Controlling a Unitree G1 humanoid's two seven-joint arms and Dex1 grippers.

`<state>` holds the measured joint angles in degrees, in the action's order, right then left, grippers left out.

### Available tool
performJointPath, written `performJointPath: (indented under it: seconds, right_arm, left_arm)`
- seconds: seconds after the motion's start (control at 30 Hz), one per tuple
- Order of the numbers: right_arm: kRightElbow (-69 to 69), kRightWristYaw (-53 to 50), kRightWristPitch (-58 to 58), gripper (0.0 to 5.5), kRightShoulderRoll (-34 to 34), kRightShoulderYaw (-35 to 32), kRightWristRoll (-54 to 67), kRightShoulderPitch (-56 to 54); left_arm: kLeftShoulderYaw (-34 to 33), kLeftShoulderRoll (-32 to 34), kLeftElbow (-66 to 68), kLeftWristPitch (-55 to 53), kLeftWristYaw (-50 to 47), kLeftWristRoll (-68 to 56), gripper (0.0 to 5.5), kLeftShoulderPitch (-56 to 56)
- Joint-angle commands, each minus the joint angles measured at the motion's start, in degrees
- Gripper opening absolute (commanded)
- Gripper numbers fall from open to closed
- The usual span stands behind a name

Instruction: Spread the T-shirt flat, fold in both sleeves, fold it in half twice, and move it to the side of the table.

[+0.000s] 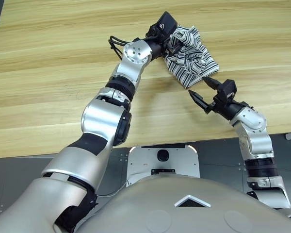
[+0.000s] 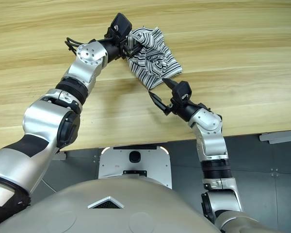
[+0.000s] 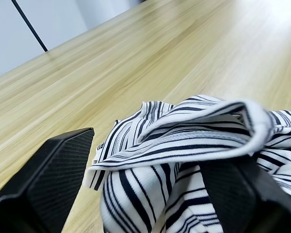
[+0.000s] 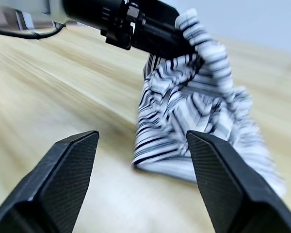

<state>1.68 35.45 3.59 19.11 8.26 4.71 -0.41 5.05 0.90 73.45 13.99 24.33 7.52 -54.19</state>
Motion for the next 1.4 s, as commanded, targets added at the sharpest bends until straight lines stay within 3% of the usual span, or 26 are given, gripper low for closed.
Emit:
performJointPath:
  seconds: [0.03,0.37,0.73,0.87,1.17,1.4]
  right_arm:
    - [3.1,-2.5,2.8,3.35,-1.1,3.9,-6.5,-5.2]
    - [24.8,-12.9,3.0,3.35,-7.2,7.8,-16.7,-24.9]
    - [47.7,-24.4,9.1,3.35,-9.4,6.0,-19.4,-34.5]
    - [54.2,-26.1,9.9,3.35,-11.1,0.0,-13.7,-36.9]
    - [63.0,-20.3,0.4,3.35,-14.6,-14.4,1.9,-41.7]
    - [67.0,-16.6,-8.4,3.35,-10.1,-13.0,-0.7,-43.6]
  left_arm:
    - [-0.9,-0.2,0.5,-0.6,-1.1,-0.2,3.75,-1.7]
    - [-1.4,-1.2,1.0,-1.4,-4.7,0.4,3.75,-3.2]
    - [-1.1,-0.7,1.0,-1.5,-4.6,0.6,3.75,-3.6]
    - [-1.2,-0.4,0.6,-1.2,-2.9,0.4,3.75,-3.4]
    - [-4.2,1.1,-0.8,0.4,-1.2,-2.5,3.75,-2.9]
    - [-8.1,2.6,-4.1,3.6,-0.5,-6.6,3.75,-1.8]
